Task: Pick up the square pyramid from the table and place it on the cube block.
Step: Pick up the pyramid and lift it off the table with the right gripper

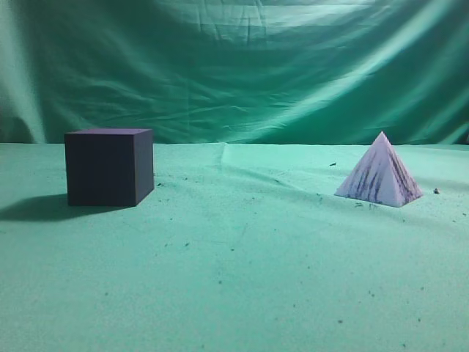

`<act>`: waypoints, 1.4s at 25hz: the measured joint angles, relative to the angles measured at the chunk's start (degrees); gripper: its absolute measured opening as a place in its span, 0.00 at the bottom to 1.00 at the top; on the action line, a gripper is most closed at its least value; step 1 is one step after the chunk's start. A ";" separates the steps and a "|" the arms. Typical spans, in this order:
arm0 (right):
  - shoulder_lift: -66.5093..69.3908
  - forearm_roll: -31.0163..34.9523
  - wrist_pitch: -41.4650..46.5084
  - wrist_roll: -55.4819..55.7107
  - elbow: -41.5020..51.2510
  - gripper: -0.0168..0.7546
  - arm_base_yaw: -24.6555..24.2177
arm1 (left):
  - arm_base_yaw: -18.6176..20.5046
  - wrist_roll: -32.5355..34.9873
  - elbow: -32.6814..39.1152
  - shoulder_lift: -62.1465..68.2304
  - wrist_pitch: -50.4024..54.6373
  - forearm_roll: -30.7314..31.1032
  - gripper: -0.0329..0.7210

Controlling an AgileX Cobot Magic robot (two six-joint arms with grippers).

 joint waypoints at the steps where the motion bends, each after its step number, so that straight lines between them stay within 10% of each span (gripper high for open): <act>1: 2.01 -0.71 0.00 0.82 -1.28 0.02 0.86 | 0.00 0.00 0.00 0.00 0.00 0.00 0.04; 4: 7.38 -1.11 -0.11 1.75 -5.20 0.09 1.51 | 0.00 0.00 0.00 0.00 0.00 0.00 0.04; 10: 16.60 0.40 -0.20 4.01 -12.07 0.72 1.51 | 0.00 0.00 0.00 0.00 0.00 0.00 0.04; 13: 21.97 1.15 0.45 6.30 -15.34 0.87 1.51 | 0.00 0.00 0.00 0.00 0.00 0.00 0.04; 35: 44.30 -5.50 -3.90 7.60 -22.08 0.72 1.51 | 0.00 0.00 0.00 0.00 0.00 0.00 0.04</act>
